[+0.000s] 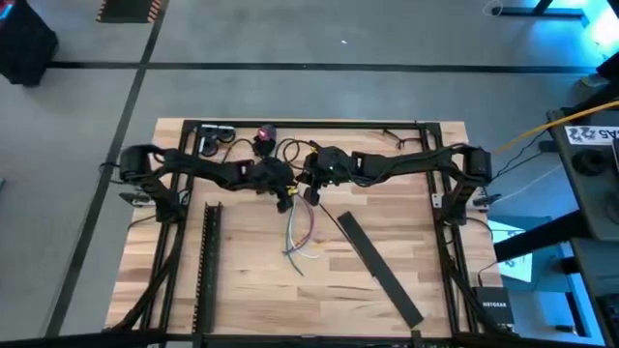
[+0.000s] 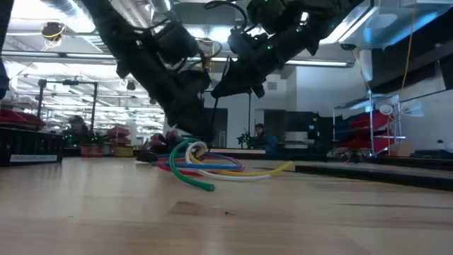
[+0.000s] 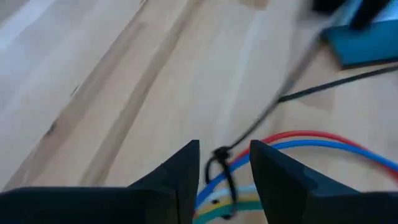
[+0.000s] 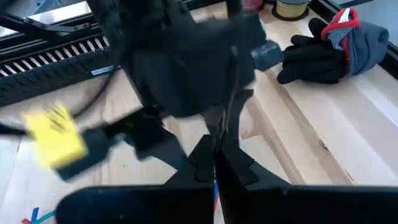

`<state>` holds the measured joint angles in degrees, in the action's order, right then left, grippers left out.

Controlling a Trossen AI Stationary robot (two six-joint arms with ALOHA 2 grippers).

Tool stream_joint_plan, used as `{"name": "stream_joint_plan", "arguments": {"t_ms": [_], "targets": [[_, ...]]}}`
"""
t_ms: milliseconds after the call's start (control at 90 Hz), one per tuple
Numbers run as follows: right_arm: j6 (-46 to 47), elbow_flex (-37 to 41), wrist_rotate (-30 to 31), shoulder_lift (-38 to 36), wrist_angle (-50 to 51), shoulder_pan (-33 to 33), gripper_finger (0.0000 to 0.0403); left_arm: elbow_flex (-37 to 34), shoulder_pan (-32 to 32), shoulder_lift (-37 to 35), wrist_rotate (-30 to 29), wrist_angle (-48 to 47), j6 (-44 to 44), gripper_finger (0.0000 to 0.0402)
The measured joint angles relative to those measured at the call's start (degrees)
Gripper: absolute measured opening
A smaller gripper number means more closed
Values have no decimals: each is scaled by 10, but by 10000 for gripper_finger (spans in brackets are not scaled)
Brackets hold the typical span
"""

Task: Ziptie cables
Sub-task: Wrap the black zip tie loop on the cables

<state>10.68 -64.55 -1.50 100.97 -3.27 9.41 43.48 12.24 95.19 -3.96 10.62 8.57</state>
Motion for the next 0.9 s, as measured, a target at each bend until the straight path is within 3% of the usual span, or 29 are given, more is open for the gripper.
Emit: {"name": "stream_joint_plan", "arguments": {"t_ms": [144, 422, 900], "targets": [[0, 0, 0, 0, 0, 0, 0, 0, -3, 13, -7, 6, 9, 111], [-2, 0, 0, 0, 1, 0, 0, 0, -9, 11, -14, 19, 13, 14], [-39, 4, 24, -111, 65, 42, 0, 5, -28, 74, -19, -15, 34, 22]]}}
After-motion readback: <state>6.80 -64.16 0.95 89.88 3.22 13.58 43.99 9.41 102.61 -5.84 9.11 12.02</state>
